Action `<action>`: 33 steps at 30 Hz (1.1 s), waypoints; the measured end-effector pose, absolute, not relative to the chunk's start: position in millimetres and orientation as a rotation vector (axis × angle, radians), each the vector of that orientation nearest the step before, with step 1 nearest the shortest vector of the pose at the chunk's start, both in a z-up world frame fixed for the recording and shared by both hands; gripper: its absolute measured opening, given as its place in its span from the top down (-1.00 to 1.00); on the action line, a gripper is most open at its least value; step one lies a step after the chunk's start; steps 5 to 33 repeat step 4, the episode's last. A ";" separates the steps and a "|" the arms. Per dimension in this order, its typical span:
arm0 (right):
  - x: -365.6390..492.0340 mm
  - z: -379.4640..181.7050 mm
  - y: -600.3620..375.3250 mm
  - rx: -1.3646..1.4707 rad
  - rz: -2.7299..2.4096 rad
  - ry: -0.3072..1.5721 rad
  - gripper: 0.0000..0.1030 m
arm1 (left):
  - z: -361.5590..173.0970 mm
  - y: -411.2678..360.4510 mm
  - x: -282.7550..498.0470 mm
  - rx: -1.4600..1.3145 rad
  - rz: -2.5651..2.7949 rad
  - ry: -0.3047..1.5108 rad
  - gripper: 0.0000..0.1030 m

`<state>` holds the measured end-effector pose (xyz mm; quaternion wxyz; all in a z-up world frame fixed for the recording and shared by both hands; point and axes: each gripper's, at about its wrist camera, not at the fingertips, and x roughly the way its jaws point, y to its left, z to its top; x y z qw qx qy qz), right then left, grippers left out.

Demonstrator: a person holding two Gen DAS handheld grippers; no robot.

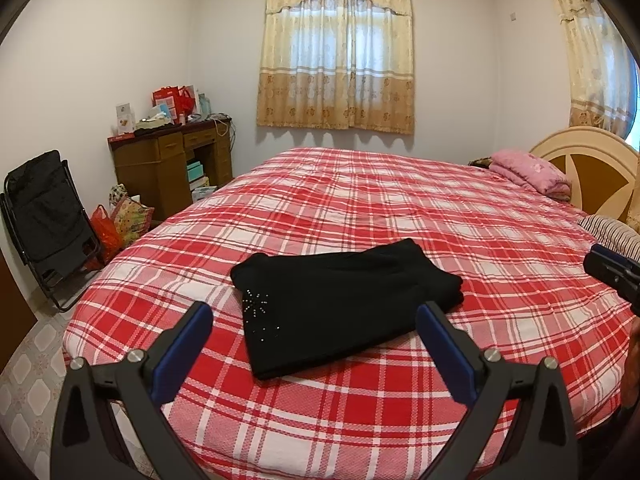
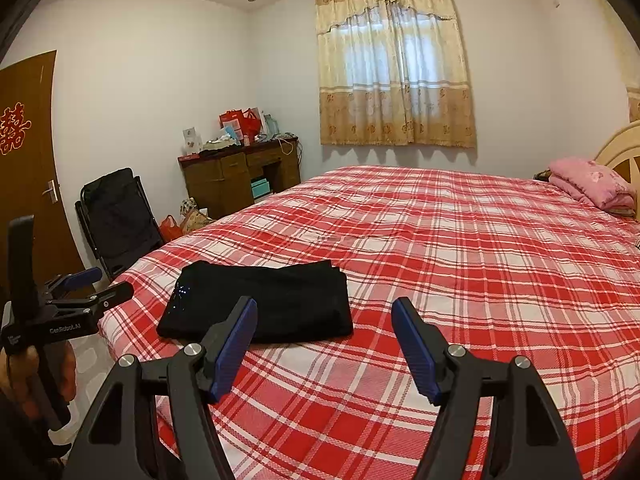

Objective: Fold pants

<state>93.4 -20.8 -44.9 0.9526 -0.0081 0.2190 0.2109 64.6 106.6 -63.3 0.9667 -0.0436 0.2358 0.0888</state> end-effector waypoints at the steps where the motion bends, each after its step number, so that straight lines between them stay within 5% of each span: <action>1: 93.5 -45.6 -20.2 -0.018 0.429 0.446 -0.38 | -64.3 106.9 65.2 -0.089 0.177 0.481 -1.00; 33: 92.8 -47.3 -18.1 -0.023 0.429 0.452 -0.38 | -66.8 107.4 66.2 -0.095 0.178 0.487 -1.00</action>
